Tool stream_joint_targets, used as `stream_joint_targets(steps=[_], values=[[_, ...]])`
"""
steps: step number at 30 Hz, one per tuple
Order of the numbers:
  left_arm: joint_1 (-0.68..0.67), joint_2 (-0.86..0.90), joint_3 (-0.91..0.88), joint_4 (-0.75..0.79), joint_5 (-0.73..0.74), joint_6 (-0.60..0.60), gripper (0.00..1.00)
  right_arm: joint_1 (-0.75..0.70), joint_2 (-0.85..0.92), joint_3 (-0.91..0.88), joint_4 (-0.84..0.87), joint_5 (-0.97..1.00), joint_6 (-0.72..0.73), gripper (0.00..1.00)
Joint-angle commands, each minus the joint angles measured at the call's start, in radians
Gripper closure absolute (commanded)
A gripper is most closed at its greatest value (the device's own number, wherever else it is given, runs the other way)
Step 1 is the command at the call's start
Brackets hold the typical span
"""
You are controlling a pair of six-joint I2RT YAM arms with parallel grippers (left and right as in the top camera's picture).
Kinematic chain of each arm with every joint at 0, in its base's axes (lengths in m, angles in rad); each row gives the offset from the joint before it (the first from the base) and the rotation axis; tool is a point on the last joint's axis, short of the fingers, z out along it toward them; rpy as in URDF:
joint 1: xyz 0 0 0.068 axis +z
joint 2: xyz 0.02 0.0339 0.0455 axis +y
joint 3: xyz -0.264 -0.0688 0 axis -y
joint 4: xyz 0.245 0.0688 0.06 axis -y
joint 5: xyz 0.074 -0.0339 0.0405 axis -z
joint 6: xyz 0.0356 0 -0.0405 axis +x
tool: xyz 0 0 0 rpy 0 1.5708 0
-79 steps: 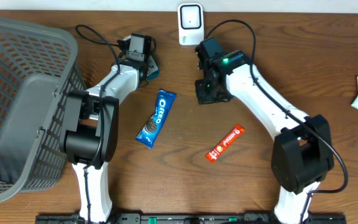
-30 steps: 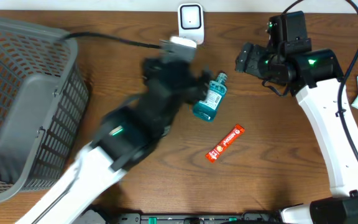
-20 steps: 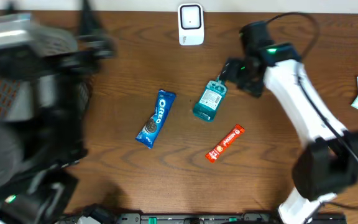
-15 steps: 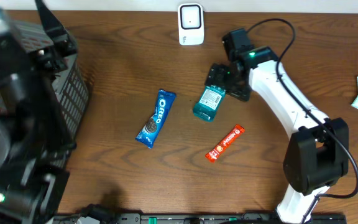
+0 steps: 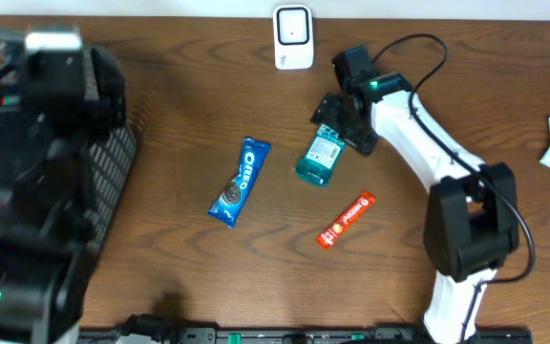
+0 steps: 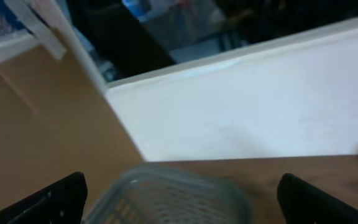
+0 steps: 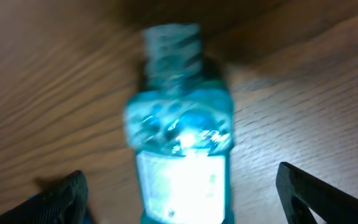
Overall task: Scan the item barcode
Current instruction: 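Grasp the mouthwash bottle cap with the right gripper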
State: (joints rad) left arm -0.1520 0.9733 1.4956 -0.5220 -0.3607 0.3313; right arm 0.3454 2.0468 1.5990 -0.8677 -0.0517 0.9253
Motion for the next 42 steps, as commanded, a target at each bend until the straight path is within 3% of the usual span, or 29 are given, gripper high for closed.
stream_joint_targets(steps=[1,11,22,33,37,42], values=[[0.042,-0.069,-0.006,-0.016,0.168,-0.098,0.02,-0.013,0.032,0.060,-0.007,0.008,0.024,0.07],[0.114,-0.246,-0.124,-0.007,0.222,-0.127,0.02,-0.018,0.163,0.243,-0.070,-0.043,-0.025,0.07],[0.125,-0.322,-0.234,0.014,0.250,-0.127,0.02,-0.019,0.246,0.281,-0.192,-0.006,-0.033,0.05],[0.125,-0.339,-0.235,0.010,0.257,-0.127,0.02,-0.017,0.352,0.281,-0.192,-0.007,-0.054,0.16],[0.125,-0.357,-0.235,0.010,0.257,-0.127,0.02,-0.016,0.376,0.281,-0.200,-0.001,-0.069,0.26],[0.125,-0.376,-0.235,0.011,0.256,-0.126,0.02,-0.017,0.373,0.285,-0.211,0.024,-0.088,0.50]])
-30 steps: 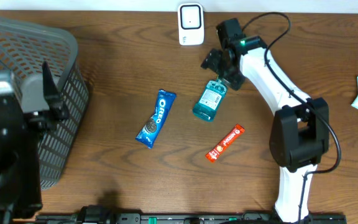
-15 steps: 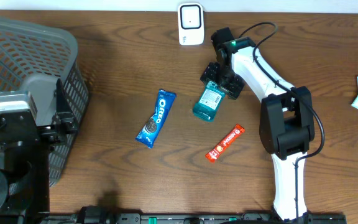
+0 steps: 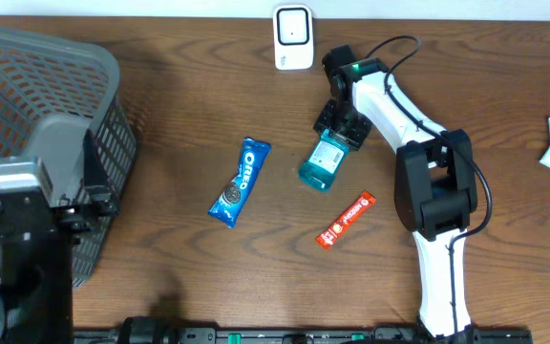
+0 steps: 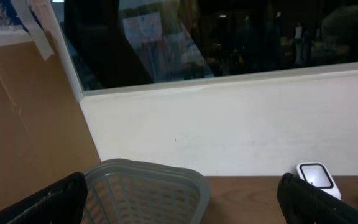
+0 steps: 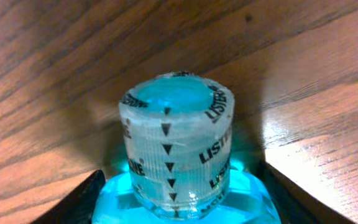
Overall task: Scan the item barcode
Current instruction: 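Grasp the mouthwash bottle cap with the right gripper, then lift the bottle and hold it up at the scanner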
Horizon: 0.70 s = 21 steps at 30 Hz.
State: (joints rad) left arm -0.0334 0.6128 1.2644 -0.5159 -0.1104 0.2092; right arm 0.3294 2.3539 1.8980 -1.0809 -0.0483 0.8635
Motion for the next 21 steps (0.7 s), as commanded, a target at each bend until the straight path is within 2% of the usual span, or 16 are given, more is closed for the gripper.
stream_joint_targets(steps=[1,6,15,18,21], values=[[0.006,-0.018,-0.004,0.007,0.006,-0.004,0.02,-0.002,0.064,-0.014,-0.001,0.021,-0.028,0.55],[0.006,-0.022,0.010,0.024,0.006,-0.002,0.02,-0.003,0.031,-0.008,-0.018,0.020,-0.060,0.68],[0.006,-0.027,0.145,-0.025,0.006,-0.007,0.02,-0.002,-0.118,0.014,-0.034,0.023,-0.123,0.74],[0.006,-0.042,0.188,-0.028,0.006,-0.035,0.02,-0.002,-0.188,0.014,-0.036,0.024,-0.145,0.78],[0.006,-0.064,0.214,-0.021,0.006,-0.066,0.02,-0.001,-0.251,0.014,-0.038,0.025,-0.153,0.78]])
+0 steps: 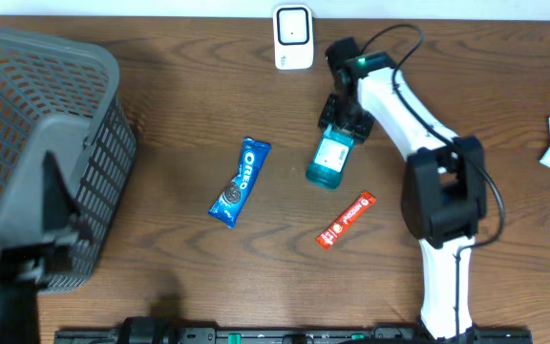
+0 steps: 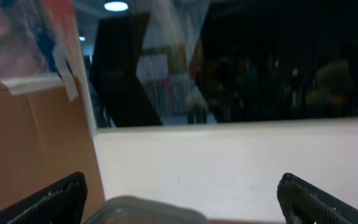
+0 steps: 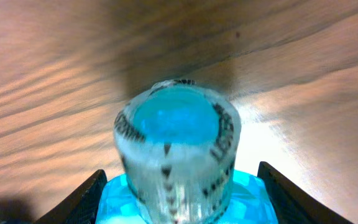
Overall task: Scan the item barcode
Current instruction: 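Lift the bottle and hold it up at the scanner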
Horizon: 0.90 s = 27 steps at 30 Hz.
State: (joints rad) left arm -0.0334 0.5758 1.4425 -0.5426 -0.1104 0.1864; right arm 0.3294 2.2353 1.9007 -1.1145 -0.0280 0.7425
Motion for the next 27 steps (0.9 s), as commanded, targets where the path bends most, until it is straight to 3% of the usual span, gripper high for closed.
stream_joint_targets(steps=[1,16,27], values=[[0.006,-0.035,0.039,0.009,0.006,-0.043,0.02,0.000,-0.150,0.011,-0.003,0.005,-0.042,0.78],[0.006,-0.326,0.002,-0.019,0.006,-0.043,0.02,0.109,-0.262,0.010,-0.003,0.319,-0.040,0.82],[0.006,-0.526,-0.130,-0.005,0.006,-0.042,0.02,0.230,-0.262,-0.002,0.013,0.675,0.143,0.80]])
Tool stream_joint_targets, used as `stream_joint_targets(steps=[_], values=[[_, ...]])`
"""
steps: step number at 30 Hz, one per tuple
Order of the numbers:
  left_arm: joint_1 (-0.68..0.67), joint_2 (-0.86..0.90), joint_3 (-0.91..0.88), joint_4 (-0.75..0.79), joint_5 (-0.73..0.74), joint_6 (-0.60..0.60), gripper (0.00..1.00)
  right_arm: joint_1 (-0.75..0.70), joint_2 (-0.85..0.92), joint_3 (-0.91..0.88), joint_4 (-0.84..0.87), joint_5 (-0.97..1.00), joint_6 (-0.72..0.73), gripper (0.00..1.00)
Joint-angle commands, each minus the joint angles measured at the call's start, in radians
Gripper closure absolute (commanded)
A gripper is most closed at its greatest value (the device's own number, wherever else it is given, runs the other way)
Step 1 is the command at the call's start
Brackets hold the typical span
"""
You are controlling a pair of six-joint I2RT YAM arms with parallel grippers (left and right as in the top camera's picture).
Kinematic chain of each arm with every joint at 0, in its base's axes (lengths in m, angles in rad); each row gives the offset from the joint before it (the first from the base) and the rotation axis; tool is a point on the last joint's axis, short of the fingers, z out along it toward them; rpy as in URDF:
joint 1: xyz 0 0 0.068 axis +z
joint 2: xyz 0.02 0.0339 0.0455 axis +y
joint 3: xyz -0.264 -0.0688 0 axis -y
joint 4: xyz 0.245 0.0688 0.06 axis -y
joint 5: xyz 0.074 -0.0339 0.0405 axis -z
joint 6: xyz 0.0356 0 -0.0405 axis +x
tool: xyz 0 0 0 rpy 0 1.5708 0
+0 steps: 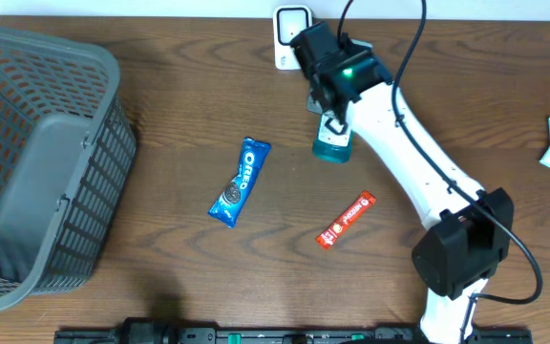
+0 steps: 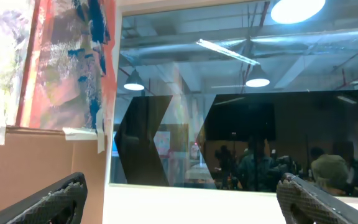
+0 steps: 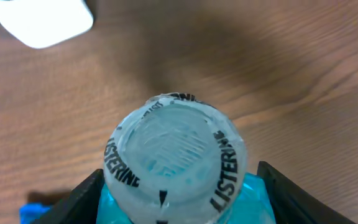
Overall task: Scan the item barcode
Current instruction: 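Lift the bottle and hold it up at the scanner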
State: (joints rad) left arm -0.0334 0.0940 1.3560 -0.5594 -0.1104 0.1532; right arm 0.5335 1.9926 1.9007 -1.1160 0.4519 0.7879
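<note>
A teal Listerine bottle [image 1: 332,145] with a clear ribbed cap [image 3: 176,155] is upright in my right gripper [image 3: 180,173], which is shut on its shoulders just below the cap. It appears to be held off the table. The white scanner [image 1: 285,24] stands at the table's back edge, partly hidden by my right arm, and shows at the top left of the right wrist view [image 3: 39,18]. My left gripper [image 2: 182,180] is open, holds nothing and faces a window; it is out of the overhead view.
A grey mesh basket [image 1: 36,162] fills the left end of the table. A blue Oreo pack [image 1: 239,182] and a red snack bar [image 1: 346,220] lie in the middle. A pale green packet sits at the right edge.
The bottle lay on the table with my right gripper at its neck; now it is upright in the gripper and nearer the scanner. My left arm has gone out of the overhead view.
My right gripper was open over the lying bottle while my left arm hung over the basket. Then the gripper sat around the bottle's neck and the left arm stood further back. Now the bottle is raised by the scanner and the left gripper faces the window.
</note>
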Motion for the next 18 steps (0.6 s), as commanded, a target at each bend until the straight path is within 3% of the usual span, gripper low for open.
stream_joint_targets(steps=[1,18], values=[[0.006,-0.063,-0.060,0.015,0.006,-0.009,0.02,0.033,-0.019,-0.008,0.026,0.216,0.112,0.80],[0.004,-0.091,-0.104,0.030,0.018,-0.010,0.02,0.044,-0.018,-0.299,0.394,0.284,0.128,0.80]])
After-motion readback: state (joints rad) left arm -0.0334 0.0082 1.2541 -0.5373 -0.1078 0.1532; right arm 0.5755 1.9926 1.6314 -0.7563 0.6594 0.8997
